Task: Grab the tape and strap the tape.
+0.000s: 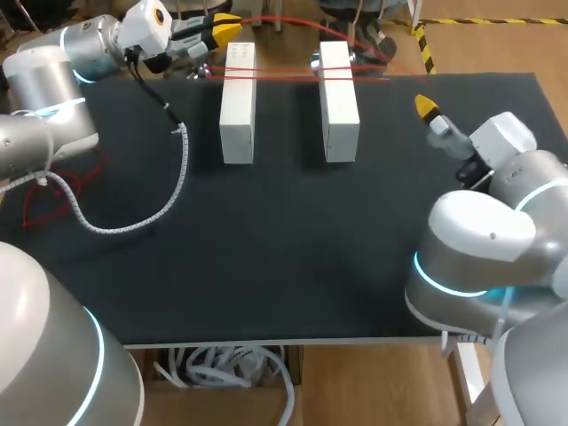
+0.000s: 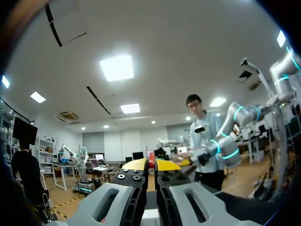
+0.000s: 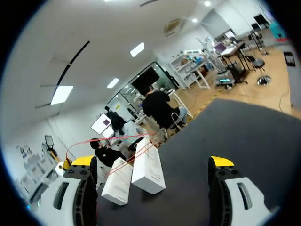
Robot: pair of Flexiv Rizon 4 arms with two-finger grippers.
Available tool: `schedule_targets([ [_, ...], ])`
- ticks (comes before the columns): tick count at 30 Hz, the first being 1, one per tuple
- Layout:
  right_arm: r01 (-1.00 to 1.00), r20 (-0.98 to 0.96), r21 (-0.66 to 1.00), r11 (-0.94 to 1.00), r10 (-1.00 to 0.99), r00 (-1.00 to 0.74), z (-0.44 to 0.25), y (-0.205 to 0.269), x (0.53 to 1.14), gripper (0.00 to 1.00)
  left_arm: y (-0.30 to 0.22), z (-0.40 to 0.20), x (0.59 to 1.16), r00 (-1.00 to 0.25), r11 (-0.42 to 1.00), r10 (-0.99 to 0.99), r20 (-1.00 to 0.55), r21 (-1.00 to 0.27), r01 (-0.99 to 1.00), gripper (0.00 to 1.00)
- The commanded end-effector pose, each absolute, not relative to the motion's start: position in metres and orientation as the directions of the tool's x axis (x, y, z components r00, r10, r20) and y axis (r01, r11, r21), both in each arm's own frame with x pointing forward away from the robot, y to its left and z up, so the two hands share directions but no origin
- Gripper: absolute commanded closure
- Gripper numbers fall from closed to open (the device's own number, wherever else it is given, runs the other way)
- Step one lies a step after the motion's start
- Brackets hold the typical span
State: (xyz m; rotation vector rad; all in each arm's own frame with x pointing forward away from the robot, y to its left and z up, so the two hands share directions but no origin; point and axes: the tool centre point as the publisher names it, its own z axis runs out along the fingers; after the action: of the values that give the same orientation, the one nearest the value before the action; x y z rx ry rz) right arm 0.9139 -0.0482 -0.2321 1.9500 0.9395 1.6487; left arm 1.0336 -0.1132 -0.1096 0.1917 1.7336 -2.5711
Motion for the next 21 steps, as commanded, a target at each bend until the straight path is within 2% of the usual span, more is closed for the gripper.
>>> schedule_targets([
  [1, 0.320, 0.769, 0.457, -0.830, 0.550, 0.327, -0.2264, -0.0470, 0.9152, 0.00, -0.1128, -0.1108, 1.0346, -0.991, -0.379, 0.043, -0.123, -0.920, 0.098, 1.00],
  [15, 0.320, 0.769, 0.457, -0.830, 0.550, 0.327, -0.2264, -0.0470, 0.9152, 0.00, -0.1128, -0.1108, 1.0346, -0.991, -0.379, 0.043, -0.123, -0.920, 0.098, 1.00],
  [21, 0.110, 0.913, 0.228, -0.967, 0.252, 0.322, -0.2281, -0.0414, 0.9153, 0.00, -0.1128, -0.1108, 1.0346, -0.991, -0.379, 0.043, -0.123, -0.920, 0.098, 1.00],
])
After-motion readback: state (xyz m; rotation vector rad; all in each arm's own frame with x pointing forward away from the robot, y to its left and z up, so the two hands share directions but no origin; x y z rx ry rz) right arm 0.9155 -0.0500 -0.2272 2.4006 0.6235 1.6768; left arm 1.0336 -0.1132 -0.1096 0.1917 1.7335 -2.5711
